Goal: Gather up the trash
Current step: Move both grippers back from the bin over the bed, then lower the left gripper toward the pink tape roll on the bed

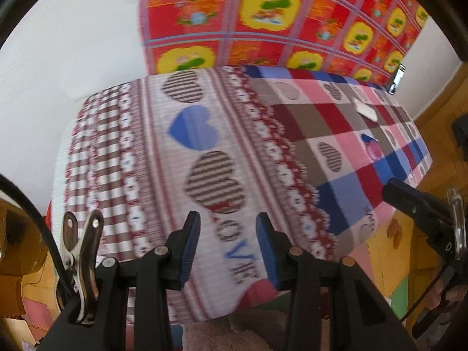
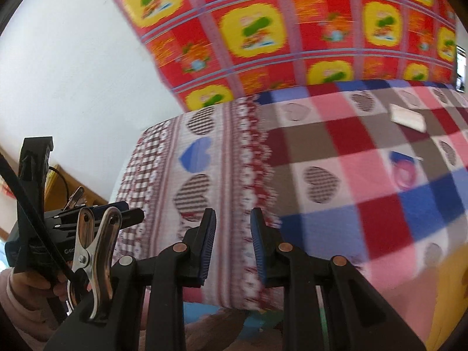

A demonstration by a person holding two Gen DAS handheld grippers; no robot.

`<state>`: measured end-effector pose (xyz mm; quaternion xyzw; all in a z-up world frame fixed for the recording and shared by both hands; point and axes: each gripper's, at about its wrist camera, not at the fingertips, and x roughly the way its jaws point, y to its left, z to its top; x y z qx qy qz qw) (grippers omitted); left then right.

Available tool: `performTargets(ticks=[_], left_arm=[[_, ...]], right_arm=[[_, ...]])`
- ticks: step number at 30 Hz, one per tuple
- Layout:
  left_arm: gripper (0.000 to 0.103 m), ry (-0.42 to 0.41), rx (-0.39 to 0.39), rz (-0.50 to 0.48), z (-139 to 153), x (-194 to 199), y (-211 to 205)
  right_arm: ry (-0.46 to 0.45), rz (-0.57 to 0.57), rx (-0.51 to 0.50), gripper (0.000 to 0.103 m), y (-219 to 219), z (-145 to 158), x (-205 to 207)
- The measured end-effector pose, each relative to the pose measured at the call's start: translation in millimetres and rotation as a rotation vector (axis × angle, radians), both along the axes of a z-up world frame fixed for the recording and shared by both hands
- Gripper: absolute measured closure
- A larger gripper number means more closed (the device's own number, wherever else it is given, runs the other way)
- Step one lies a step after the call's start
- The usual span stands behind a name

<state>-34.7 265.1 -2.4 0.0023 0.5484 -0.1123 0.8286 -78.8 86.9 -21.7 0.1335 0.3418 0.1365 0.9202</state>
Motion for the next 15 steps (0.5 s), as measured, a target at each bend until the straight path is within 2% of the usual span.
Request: performTargets(ticks=[8,15], left_arm=[[0.062,-0.007,-0.015,-0.075,4,1,-69],[0.062,-0.005,-0.015,-0.161,3,13,-113]], right_arm=[[0.005,-0.068,-0.006,0.078,-66,-5,-20],[0.013,-0.143,0.009,0.078,-111,-6,-28]])
